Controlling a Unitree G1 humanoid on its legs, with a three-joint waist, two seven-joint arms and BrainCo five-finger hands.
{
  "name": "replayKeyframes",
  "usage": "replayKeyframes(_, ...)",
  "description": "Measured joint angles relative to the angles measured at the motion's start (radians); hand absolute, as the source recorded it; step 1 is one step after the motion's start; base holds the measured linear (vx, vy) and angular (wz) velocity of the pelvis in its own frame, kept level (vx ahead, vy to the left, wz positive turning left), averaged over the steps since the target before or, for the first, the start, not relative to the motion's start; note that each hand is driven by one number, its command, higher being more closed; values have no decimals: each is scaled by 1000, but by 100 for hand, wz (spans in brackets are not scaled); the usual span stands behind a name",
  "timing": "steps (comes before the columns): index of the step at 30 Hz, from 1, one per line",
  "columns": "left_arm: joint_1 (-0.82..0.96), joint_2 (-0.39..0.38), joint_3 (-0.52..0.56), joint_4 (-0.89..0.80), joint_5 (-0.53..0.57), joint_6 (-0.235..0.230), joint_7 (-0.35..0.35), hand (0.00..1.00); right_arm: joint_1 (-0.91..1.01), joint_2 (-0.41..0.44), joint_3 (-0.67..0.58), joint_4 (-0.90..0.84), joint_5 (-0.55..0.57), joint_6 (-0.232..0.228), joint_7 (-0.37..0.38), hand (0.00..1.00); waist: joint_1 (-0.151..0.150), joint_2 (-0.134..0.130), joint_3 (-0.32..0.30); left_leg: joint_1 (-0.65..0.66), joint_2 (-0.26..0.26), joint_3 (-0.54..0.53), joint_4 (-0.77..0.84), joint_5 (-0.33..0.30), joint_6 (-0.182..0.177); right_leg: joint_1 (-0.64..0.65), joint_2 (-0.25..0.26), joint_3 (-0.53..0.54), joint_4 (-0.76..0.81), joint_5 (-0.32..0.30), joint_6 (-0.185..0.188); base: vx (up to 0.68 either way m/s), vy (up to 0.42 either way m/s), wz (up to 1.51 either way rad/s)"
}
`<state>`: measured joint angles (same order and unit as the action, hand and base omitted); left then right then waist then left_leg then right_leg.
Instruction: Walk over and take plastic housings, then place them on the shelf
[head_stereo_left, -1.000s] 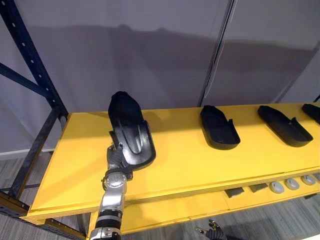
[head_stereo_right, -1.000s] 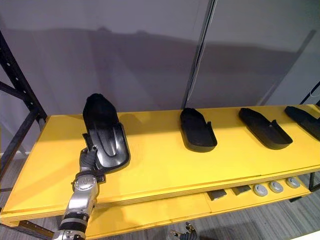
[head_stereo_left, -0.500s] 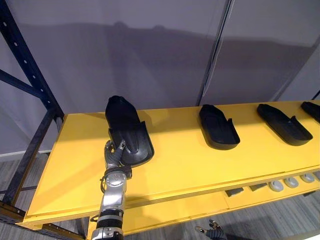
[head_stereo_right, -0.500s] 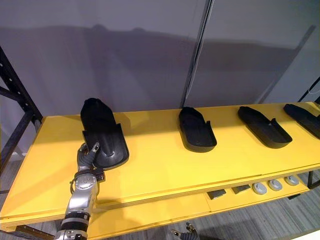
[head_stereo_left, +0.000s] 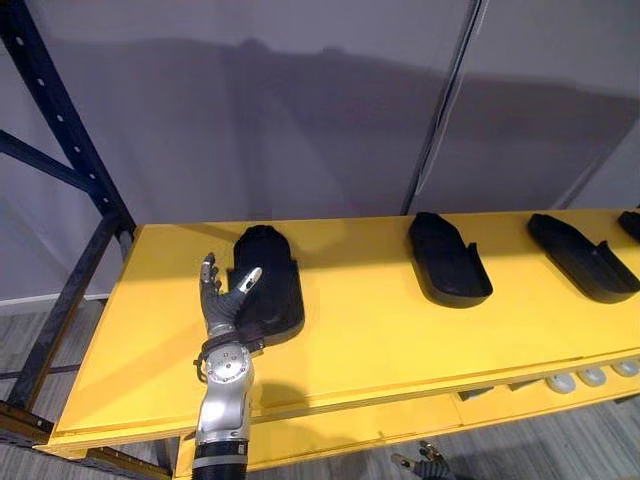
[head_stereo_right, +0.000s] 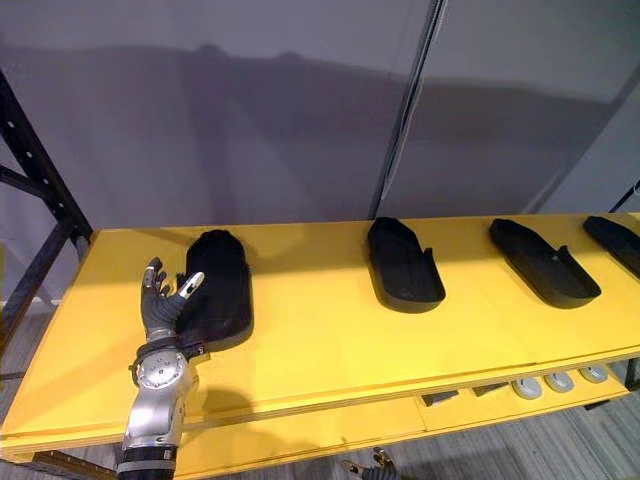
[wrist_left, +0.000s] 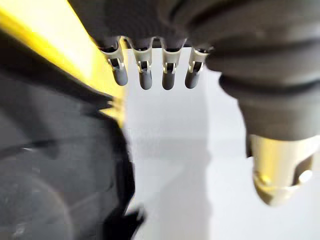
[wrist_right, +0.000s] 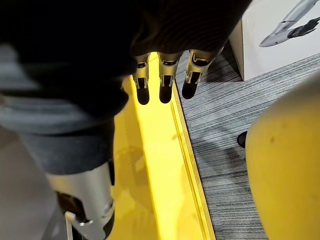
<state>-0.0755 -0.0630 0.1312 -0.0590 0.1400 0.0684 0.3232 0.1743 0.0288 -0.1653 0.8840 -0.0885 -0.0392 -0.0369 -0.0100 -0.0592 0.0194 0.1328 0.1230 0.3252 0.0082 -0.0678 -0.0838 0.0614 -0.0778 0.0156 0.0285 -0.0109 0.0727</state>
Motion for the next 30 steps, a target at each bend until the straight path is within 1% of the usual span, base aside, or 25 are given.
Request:
replayKeyframes(4, 30, -2, 0, -32, 0, -5, -6, 0, 10, 0, 0, -13, 0, 0, 1, 0, 2, 1, 0, -8, 2, -14, 18, -15, 4, 6, -4, -4, 5, -5, 2, -22, -3, 8)
replayKeyframes(8, 54, -3, 0, -106, 4, -8, -8, 0, 14, 0, 0, -17, 1, 0, 4, 0, 6, 0, 0, -10, 3, -24, 28, -18, 4, 5, -5, -7, 22, -15, -1, -19, -1, 7)
replayKeyframes(9, 60, -3, -2, -136, 6, -15, -8, 0, 15, 0, 0, -19, 1, 0, 7, 0, 7, 0, 0, -11, 3, -24, 31, -18, 3, 5, -6, -7, 23, -16, -1, 0, 0, 0)
replayKeyframes(10, 67, -3, -9, -161, 15, -20, -8, 100, 16, 0, 0, -20, 2, -1, 7, 0, 7, -1, -1, -11, 3, -24, 32, -18, 3, 6, -6, -7, 23, -16, -1, 0, 0, 0)
replayKeyframes(11, 73, -3, -16, -174, 23, -28, -8, 100, 18, 1, 1, -22, 3, -2, 7, 0, 8, -1, -1, -11, 3, -24, 32, -18, 3, 6, -7, -7, 23, -17, 0, 0, 0, 0)
replayKeyframes(12, 92, -1, -48, -209, 27, -48, -13, 100, 22, 1, 2, -25, 4, -3, 7, 0, 14, -2, -1, -12, 2, -24, 33, -19, 2, 6, -9, -7, 23, -20, 1, 0, 0, 0)
replayKeyframes(14, 118, 1, -93, -246, 43, -68, -25, 100, 25, 0, 6, -25, 4, -4, 7, 0, 22, -2, -2, -12, 1, -24, 35, -20, 1, 6, -11, -7, 25, -22, 2, 0, 0, 0)
replayKeyframes(16, 192, 8, -174, -318, 49, -106, -56, 100, 26, 1, 8, -27, 4, -5, 6, 0, 25, -4, -3, -11, 2, -26, 38, -24, 1, 6, -11, -9, 33, -25, 4, 0, 0, 0)
replayKeyframes(17, 213, 10, -193, -334, 49, -119, -66, 100, 27, 3, 8, -27, 4, -5, 6, 0, 26, -4, -3, -11, 2, -25, 37, -24, 1, 6, -11, -9, 33, -25, 4, 0, 0, 0)
replayKeyframes(19, 287, 8, -242, -362, 48, -164, -95, 100, 29, 7, 10, -26, 4, -7, 2, 0, 29, -6, -4, -9, 1, -25, 34, -24, 2, 6, -11, -10, 34, -25, 4, 0, 0, 0)
replayKeyframes(23, 361, 12, -259, -349, 41, -189, -120, 100, 30, 8, 12, -26, 4, -8, -3, 0, 31, -8, -4, -11, 5, -20, 52, -37, 3, 7, -11, -5, 35, -25, 4, -4, 2, -4)
replayKeyframes(27, 395, 22, -287, -280, 45, -200, -137, 100, 40, 8, 15, -27, 4, -18, -16, 0, 51, -9, -4, -17, 15, -12, 78, -55, -1, 8, -6, -1, 39, -26, 4, -9, -2, -4)
replayKeyframes(30, 397, 28, -295, -216, 90, -200, -155, 100, 41, 7, 30, -29, 4, -21, -23, 0, 51, -14, -3, -27, 19, -11, 91, -61, -5, 3, -5, -2, 39, -27, 3, 0, 0, 0)
